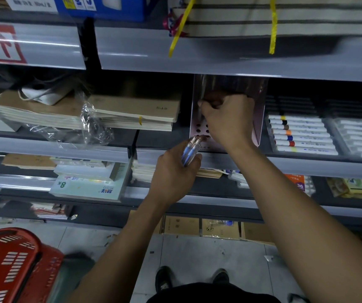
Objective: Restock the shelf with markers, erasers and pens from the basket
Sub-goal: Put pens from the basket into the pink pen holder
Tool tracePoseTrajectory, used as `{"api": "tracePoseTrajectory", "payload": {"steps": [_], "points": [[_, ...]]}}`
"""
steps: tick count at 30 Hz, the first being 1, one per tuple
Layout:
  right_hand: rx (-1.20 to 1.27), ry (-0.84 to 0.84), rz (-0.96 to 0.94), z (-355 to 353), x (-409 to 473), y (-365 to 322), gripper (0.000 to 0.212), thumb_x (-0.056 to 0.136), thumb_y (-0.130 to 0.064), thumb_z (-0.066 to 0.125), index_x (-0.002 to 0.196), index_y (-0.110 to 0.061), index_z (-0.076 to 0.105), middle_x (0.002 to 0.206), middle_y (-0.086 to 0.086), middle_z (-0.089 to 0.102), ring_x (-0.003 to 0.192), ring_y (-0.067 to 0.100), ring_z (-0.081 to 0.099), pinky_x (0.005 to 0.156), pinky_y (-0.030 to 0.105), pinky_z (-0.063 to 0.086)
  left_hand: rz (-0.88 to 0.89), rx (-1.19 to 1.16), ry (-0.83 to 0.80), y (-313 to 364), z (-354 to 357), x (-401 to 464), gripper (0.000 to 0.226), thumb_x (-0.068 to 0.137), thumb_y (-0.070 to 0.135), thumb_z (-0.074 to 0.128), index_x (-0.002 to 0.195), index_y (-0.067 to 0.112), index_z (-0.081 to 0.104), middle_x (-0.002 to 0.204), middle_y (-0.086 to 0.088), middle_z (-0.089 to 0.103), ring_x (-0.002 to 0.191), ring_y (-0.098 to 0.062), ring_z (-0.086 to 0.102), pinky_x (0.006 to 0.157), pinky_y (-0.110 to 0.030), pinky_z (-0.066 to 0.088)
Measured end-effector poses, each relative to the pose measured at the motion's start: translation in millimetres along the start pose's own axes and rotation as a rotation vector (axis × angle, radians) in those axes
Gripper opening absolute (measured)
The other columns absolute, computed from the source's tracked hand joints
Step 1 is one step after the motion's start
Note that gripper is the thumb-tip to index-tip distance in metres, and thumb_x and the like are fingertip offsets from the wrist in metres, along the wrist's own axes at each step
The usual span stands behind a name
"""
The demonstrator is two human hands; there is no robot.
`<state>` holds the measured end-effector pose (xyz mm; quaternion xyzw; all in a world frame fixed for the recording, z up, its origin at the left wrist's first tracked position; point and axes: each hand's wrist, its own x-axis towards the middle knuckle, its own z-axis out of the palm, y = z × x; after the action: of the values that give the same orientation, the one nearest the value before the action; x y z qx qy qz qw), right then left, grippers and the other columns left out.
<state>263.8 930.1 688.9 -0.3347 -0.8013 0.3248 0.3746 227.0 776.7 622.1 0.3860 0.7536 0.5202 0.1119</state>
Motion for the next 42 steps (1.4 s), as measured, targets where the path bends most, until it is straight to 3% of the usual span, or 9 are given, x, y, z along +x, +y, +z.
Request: {"api": "tracePoseTrajectory", "payload": {"steps": [9, 13, 15, 18, 21, 26, 29, 34, 42], "points": [[-0.046, -0.061, -0.006, 1.7, -1.8, 7.3, 0.012, 0.089, -0.028, 0.078, 0.090, -0.018, 0.082, 0.082, -0.011, 0.077, 0.089, 0.014, 0.072, 0.085, 0.023, 0.053, -0.074, -0.019, -0.010, -2.4, 1.7, -0.6, 0.033, 0.098, 0.025, 0.068, 0.073, 0.038, 0.052, 0.058, 0.018, 0.053, 0.050, -0.005, 0.048, 0.049, -0.013, 0.035], [-0.010, -0.092, -0.016, -1.6, -1.9, 11.2, 0.011, 0.090, -0.023, 0.079, 0.098, -0.017, 0.082, 0.082, -0.016, 0.074, 0.078, -0.005, 0.068, 0.080, 0.016, 0.057, -0.135, -0.178, -0.072, 6.8, 0.6, -2.3, 0.024, 0.102, 0.037, 0.066, 0.078, 0.036, 0.062, 0.056, 0.011, 0.049, 0.049, -0.005, 0.041, 0.048, -0.020, 0.037], [0.016, -0.083, -0.029, -3.6, -9.6, 13.4, 0.013, 0.091, -0.021, 0.077, 0.104, -0.017, 0.079, 0.089, -0.013, 0.075, 0.080, -0.004, 0.069, 0.079, 0.014, 0.056, -0.188, -0.357, -0.115, 14.3, -2.5, -6.3, 0.031, 0.102, 0.053, 0.060, 0.075, 0.038, 0.057, 0.054, 0.011, 0.043, 0.046, -0.007, 0.036, 0.043, -0.019, 0.034], [0.078, -0.037, -0.059, -9.6, -28.9, 16.5, 0.011, 0.094, -0.017, 0.070, 0.103, -0.021, 0.075, 0.086, -0.018, 0.071, 0.080, -0.004, 0.066, 0.072, 0.011, 0.052, -0.285, -0.610, -0.158, 20.7, -6.0, -10.4, 0.056, 0.096, 0.072, 0.047, 0.080, 0.019, 0.043, 0.057, 0.001, 0.030, 0.046, -0.013, 0.026, 0.042, -0.026, 0.026], [0.154, -0.052, -0.031, -16.7, -47.9, 18.8, 0.012, 0.094, -0.014, 0.067, 0.097, -0.024, 0.073, 0.085, -0.017, 0.071, 0.079, 0.001, 0.067, 0.072, 0.019, 0.055, -0.421, -0.758, -0.188, 25.1, -9.5, -12.7, 0.071, 0.085, 0.088, 0.030, 0.074, 0.018, 0.039, 0.062, -0.005, 0.023, 0.048, -0.015, 0.019, 0.045, -0.027, 0.022], [0.259, -0.095, -0.065, -28.8, -76.1, 11.9, 0.018, 0.094, -0.007, 0.068, 0.096, -0.024, 0.071, 0.088, -0.014, 0.073, 0.081, 0.007, 0.069, 0.074, 0.028, 0.058, -0.487, -0.977, -0.258, 23.7, -12.3, -12.4, 0.044, 0.108, 0.054, 0.030, 0.102, 0.016, 0.049, 0.063, 0.000, 0.029, 0.048, -0.012, 0.023, 0.043, -0.026, 0.023], [0.320, -0.175, -0.077, -32.8, -87.9, 7.9, 0.005, 0.094, -0.015, 0.071, 0.094, -0.020, 0.073, 0.085, -0.011, 0.073, 0.079, 0.012, 0.069, 0.071, 0.030, 0.058, -0.477, -0.935, -0.237, 22.1, -8.5, -11.0, 0.040, 0.108, 0.041, 0.032, 0.087, 0.013, 0.052, 0.062, 0.000, 0.035, 0.048, -0.013, 0.025, 0.044, -0.028, 0.021], [0.360, -0.303, 0.058, -34.8, -97.5, 5.8, 0.012, 0.089, -0.028, 0.080, 0.099, -0.029, 0.073, 0.084, -0.012, 0.073, 0.079, 0.008, 0.070, 0.073, 0.027, 0.060, -0.408, -0.863, -0.182, 24.0, -6.9, -12.1, 0.025, 0.102, 0.031, 0.046, 0.087, 0.012, 0.050, 0.060, -0.001, 0.042, 0.045, -0.014, 0.034, 0.042, -0.025, 0.032], [0.460, -0.450, 0.155, -42.2, -97.1, 7.6, 0.017, 0.087, -0.014, 0.083, 0.100, -0.021, 0.074, 0.082, -0.001, 0.073, 0.078, 0.021, 0.072, 0.078, 0.040, 0.062, -0.380, -0.908, -0.156, 32.3, -3.3, -12.9, 0.030, 0.111, 0.029, 0.047, 0.101, 0.004, 0.062, 0.064, -0.009, 0.044, 0.041, -0.016, 0.036, 0.038, -0.025, 0.034]]}}
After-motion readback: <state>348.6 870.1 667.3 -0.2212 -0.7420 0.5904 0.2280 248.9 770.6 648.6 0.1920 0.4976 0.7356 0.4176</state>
